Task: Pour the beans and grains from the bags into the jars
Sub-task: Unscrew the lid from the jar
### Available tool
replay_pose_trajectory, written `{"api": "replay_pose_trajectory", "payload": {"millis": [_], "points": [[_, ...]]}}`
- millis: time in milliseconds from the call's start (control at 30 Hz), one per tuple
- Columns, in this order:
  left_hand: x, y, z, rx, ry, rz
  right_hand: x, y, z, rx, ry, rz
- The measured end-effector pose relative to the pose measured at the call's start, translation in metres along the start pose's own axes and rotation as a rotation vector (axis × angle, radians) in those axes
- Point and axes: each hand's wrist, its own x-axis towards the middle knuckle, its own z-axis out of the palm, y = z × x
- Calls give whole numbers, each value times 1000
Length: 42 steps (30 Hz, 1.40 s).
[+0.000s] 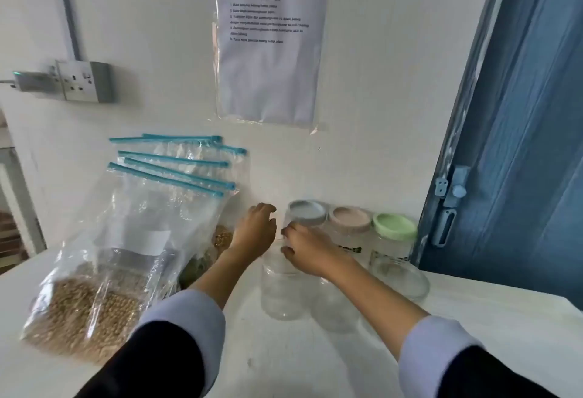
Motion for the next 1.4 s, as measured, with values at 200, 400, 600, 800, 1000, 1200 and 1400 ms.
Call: {"api": "replay_pose_trajectory", "payload": {"millis": [200,400,600,800,1000,1200,1400], "points": [[-52,-53,24,-341,-159,-231,6,-27,35,26,-14,-10],[-97,-52,37,-768,-451,-258,-5,-52,52,67,101,77],[-112,-46,48,-631,-140,-140,-8,-74,53,10,-31,344],[-120,-62,47,-786,-160,-147,-12,-80,51,78,9,311],[-129,-71,48,-783,-221,-164,-17,-86,43,145,10,258],[-136,-96,27,-790,-398,-47,-31,-86,38,299,-101,-3],[-140,-85,20,-792,-556,32,-31,-137,37,570,424,129]]}}
